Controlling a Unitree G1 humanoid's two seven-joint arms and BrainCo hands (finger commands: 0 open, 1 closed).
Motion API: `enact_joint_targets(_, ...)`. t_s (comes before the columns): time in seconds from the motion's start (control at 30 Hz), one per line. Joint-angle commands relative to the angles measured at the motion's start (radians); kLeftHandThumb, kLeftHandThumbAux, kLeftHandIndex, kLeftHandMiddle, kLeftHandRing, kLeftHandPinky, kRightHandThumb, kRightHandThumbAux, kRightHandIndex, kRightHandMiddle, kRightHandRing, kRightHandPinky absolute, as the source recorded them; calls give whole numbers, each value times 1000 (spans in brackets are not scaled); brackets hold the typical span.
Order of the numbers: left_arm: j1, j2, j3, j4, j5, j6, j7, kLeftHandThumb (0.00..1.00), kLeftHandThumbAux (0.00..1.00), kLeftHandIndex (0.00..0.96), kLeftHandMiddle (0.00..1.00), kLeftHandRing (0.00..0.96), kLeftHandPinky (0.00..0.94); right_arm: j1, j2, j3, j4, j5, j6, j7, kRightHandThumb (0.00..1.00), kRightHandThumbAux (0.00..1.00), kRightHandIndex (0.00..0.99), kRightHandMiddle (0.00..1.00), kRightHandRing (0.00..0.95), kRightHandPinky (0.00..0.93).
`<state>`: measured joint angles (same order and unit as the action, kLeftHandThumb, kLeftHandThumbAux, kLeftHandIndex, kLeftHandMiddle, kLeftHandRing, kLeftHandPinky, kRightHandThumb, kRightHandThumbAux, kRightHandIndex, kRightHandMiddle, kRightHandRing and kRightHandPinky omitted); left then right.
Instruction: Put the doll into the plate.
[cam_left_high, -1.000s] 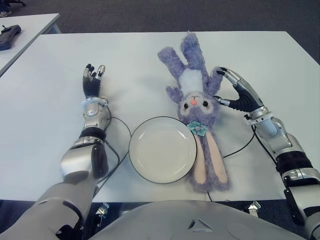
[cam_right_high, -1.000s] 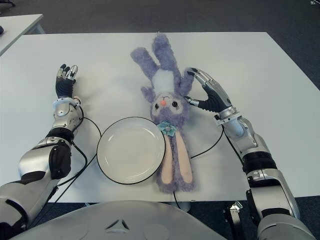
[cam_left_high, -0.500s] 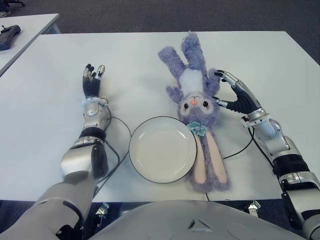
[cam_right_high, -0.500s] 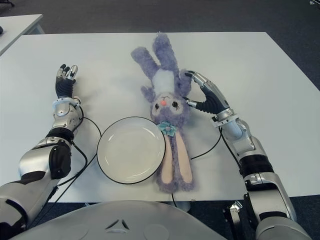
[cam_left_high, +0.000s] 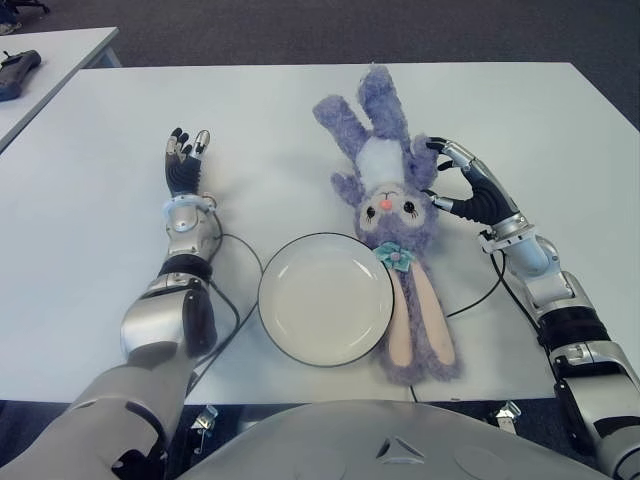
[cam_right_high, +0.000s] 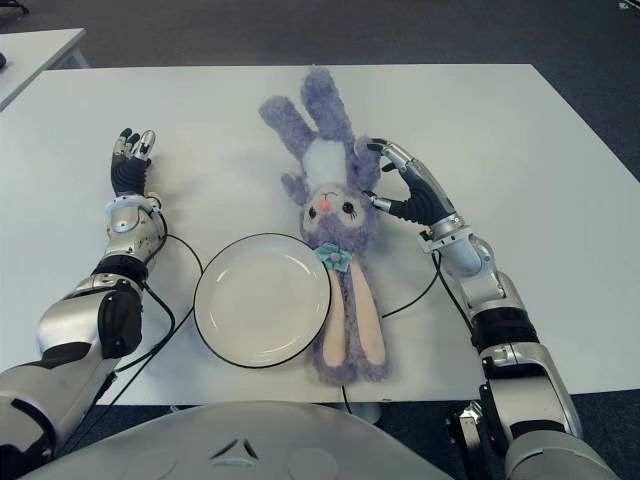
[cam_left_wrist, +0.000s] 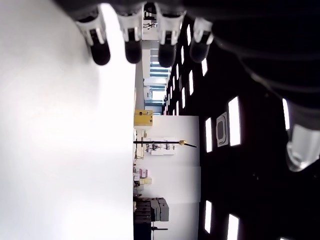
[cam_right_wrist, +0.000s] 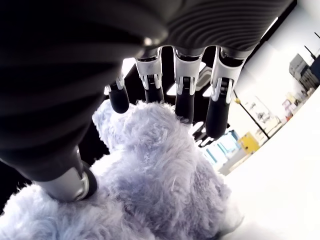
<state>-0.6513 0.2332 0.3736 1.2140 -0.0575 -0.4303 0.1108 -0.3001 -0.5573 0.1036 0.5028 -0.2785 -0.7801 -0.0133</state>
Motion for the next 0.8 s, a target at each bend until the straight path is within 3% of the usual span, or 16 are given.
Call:
enact_joint_targets(0.03, 190, -101, -1, 148, 7, 140, 10, 0, 500, 49, 99, 68, 20, -43, 40, -4, 74, -19, -46, -25, 402, 633, 89, 146, 194, 260)
enact_joint_targets(0.23, 190, -101, -2, 148, 8, 142, 12, 0, 502, 49, 94, 67, 35, -73, 56, -2, 129, -44, -102, -65, 442, 640, 89, 149, 205, 290)
enact_joint_targets(0.8, 190, -105, -15, 148, 25, 146, 24, 0, 507, 40, 94, 71, 35, -166, 63, 15, 258, -248, -215, -320, 318, 626, 107, 147, 183, 238)
